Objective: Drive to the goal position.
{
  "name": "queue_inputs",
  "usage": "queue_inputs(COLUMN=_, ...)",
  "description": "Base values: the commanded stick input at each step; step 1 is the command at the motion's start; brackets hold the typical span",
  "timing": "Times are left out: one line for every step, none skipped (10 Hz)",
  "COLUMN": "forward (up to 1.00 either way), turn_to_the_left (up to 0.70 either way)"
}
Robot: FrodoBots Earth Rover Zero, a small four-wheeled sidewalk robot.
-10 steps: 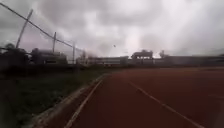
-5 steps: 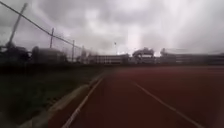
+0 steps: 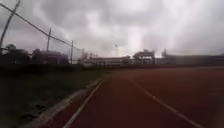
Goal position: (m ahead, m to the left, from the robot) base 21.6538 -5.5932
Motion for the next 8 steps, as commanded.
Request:
queue_inputs(forward=0.7, turn_to_the_left=0.0)
queue_inputs(forward=0.7, turn_to_the_left=0.0)
queue_inputs(forward=0.7, turn_to_the_left=0.0)
queue_inputs(forward=0.7, turn_to_the_left=0.0)
queue_inputs(forward=0.7, turn_to_the_left=-0.01)
queue_inputs(forward=0.7, turn_to_the_left=-0.04)
queue_inputs(forward=0.7, turn_to_the_left=-0.1)
queue_inputs(forward=0.7, turn_to_the_left=-0.18)
